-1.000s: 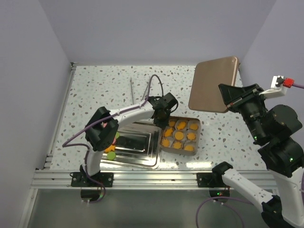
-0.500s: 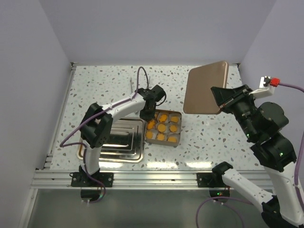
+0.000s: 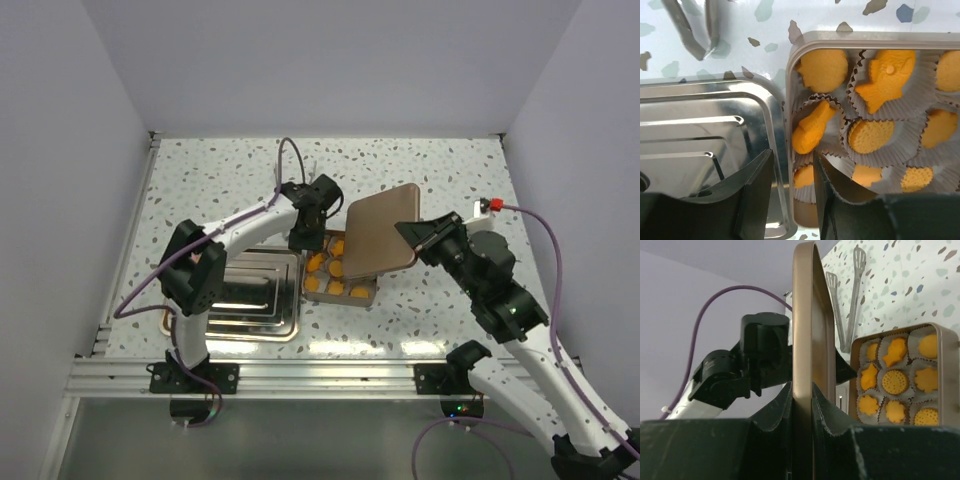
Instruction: Pack the cookies
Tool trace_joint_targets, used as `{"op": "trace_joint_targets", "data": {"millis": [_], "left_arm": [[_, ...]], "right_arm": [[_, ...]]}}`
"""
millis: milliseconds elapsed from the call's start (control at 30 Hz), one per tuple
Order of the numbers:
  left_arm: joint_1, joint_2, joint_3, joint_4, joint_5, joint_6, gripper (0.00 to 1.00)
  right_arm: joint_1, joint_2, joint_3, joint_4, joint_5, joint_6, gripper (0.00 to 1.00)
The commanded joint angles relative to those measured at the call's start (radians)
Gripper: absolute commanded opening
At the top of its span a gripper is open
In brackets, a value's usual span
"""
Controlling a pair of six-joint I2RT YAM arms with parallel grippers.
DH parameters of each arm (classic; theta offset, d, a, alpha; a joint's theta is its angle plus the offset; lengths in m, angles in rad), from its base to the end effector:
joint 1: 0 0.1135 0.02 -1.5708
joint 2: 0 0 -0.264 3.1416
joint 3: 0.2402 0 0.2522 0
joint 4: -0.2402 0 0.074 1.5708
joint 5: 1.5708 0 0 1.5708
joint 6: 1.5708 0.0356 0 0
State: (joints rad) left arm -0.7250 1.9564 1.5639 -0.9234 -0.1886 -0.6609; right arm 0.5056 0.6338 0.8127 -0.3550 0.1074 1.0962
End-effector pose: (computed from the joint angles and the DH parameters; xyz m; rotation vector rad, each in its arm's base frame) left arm 0.3009 -0.2576 0.2144 0.0563 2.8256 -0.0257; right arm 0.1290 0.0671 0.3533 0.6251 1.7653 1.0553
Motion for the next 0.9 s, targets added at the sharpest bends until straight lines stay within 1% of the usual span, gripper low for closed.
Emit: {"op": "trace_joint_targets", "data": {"millis": [0,33,133,200,233,300,333,367,400,433,500,533,633,867], "left_arm": [[0.041,-0.117,-0.002,-0.008,0.015,-0.006,0.43],[0.053,-0.132,-0.008,-0.008,0.017,-0.005,0.44],[0.120,-0.209,-0.063,0.011,0.040,0.007,0.45],[0.148,-0.275,-0.102,0.035,0.067,0.020,0.45],[0.174,-0.296,-0.149,0.066,0.096,0.021,0.45],[0.199,-0.365,-0.217,0.124,0.162,0.035,0.45],[0.219,-0.405,-0.293,0.189,0.234,0.035,0.45],[0.228,-0.425,-0.333,0.220,0.270,0.035,0.46],[0.242,-0.441,-0.406,0.285,0.332,0.034,0.45],[0.248,-0.467,-0.444,0.314,0.359,0.027,0.46],[0.257,-0.490,-0.514,0.378,0.418,0.012,0.45],[0.262,-0.508,-0.571,0.437,0.467,0.004,0.45],[0.262,-0.528,-0.649,0.532,0.541,-0.016,0.44],[0.263,-0.507,-0.686,0.597,0.597,-0.017,0.40]], "right_arm": [[0.004,-0.006,-0.047,0.227,-0.046,0.112,0.00],[0.002,-0.006,-0.064,0.244,-0.052,0.128,0.00],[0.002,-0.006,-0.194,0.368,-0.057,0.221,0.00],[0.002,-0.005,-0.254,0.428,-0.061,0.306,0.00],[0.002,-0.002,-0.312,0.482,-0.066,0.330,0.00],[0.002,0.013,-0.363,0.533,-0.069,0.389,0.00],[0.002,0.020,-0.412,0.594,-0.071,0.422,0.00],[0.002,0.036,-0.435,0.626,-0.074,0.439,0.00],[0.002,0.047,-0.476,0.690,-0.074,0.453,0.00],[0.002,0.056,-0.492,0.720,-0.078,0.470,0.00],[0.002,0.079,-0.512,0.744,-0.077,0.473,0.00],[0.002,0.084,-0.523,0.758,-0.077,0.469,0.00],[0.002,0.093,-0.553,0.789,-0.066,0.472,0.00],[0.002,0.135,-0.633,0.864,-0.048,0.491,0.00]]}}
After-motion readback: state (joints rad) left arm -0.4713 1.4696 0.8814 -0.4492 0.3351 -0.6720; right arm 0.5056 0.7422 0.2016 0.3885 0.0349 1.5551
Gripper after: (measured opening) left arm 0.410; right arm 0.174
